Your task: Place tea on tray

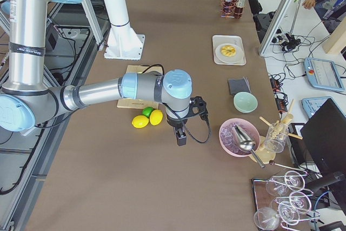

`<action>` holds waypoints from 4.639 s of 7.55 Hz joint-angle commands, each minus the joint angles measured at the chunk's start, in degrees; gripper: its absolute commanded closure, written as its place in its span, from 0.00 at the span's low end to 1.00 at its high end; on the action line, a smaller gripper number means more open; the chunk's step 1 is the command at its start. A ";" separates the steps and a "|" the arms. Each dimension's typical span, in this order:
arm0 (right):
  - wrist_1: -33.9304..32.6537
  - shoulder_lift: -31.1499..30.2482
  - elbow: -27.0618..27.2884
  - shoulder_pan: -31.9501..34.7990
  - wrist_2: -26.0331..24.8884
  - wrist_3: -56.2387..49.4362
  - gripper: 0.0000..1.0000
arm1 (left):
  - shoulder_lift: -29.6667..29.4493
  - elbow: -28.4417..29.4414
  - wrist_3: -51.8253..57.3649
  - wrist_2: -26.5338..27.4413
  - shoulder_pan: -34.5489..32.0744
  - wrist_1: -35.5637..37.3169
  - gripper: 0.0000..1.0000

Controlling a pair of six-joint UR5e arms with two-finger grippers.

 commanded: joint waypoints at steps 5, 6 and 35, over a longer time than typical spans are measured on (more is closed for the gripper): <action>0.00 -0.64 -0.05 -0.03 -0.07 -0.02 0.00 | 0.32 0.23 0.20 1.15 0.54 0.35 0.03; 0.00 -0.64 -0.23 -0.03 -0.68 0.06 0.00 | 1.19 0.14 0.38 0.72 1.07 0.70 0.03; 6.06 -3.63 -3.04 -0.99 0.63 0.15 0.00 | -44.84 27.01 -42.34 11.24 23.75 -12.39 0.03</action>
